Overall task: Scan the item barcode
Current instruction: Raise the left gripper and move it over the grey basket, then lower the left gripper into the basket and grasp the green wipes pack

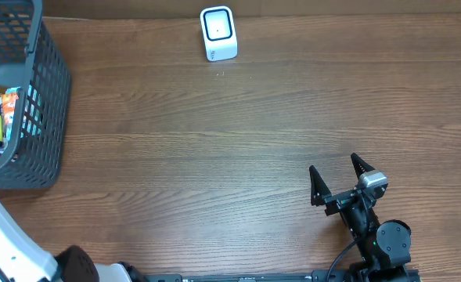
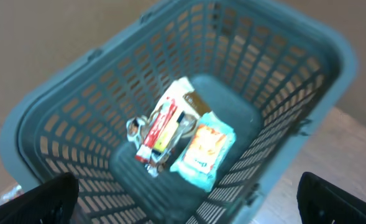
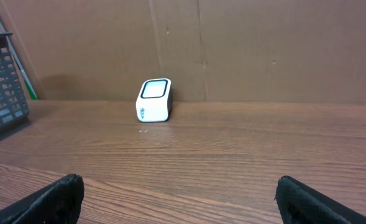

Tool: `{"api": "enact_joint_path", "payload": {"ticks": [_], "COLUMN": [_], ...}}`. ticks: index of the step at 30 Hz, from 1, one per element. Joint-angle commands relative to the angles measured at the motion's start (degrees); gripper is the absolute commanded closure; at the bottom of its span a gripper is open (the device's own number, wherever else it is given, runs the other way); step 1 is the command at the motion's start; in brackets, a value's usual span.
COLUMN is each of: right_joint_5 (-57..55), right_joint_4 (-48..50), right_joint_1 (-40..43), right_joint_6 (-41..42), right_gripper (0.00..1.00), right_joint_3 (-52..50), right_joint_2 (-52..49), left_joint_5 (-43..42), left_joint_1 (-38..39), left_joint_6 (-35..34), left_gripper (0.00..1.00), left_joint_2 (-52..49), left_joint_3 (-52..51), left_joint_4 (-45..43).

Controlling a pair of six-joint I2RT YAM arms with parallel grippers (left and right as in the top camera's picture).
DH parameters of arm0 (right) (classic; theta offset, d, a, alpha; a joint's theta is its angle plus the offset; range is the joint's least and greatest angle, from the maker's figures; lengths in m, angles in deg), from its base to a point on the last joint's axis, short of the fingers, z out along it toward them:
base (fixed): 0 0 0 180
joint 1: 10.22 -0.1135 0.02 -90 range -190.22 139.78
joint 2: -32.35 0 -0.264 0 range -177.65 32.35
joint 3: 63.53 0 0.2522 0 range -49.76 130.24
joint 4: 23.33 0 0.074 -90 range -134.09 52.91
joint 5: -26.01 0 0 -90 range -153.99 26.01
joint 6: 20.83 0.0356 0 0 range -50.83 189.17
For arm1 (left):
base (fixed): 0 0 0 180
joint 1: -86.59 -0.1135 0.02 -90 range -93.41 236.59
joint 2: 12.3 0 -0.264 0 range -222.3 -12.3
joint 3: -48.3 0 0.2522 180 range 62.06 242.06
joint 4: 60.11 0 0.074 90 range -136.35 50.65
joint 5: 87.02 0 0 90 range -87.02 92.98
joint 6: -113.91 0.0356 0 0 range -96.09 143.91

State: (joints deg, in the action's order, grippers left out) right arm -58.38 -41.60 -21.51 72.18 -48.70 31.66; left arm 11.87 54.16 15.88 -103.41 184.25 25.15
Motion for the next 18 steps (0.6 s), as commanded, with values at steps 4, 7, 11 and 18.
{"api": "enact_joint_path", "payload": {"ticks": [4,7,11,18], "right_joint_5": [0.04,0.04,0.04,0.04], "right_joint_4": [0.26,0.26,0.26,0.26], "right_joint_1": [0.11,0.11,0.11,0.11], "right_joint_6": [0.22,0.22,0.22,0.22], "right_gripper": [0.00,0.00,0.00,0.00], "right_joint_3": [-0.61,-0.61,-0.61,-0.61], "right_joint_2": [0.52,0.52,0.52,0.50], "left_joint_5": [-3.76,-8.61,-11.50,-12.98], "left_joint_1": [-2.64,-3.39,-3.56,-3.67], "left_joint_6": [1.86,6.40,10.60,13.31], "left_gripper": [0.00,0.00,0.00,0.00], "left_joint_2": [-5.90,-8.24,-11.98,-18.01], "left_joint_3": [0.85,0.85,0.85,0.85], "left_joint_4": [1.70,1.46,1.57,2.14]}}
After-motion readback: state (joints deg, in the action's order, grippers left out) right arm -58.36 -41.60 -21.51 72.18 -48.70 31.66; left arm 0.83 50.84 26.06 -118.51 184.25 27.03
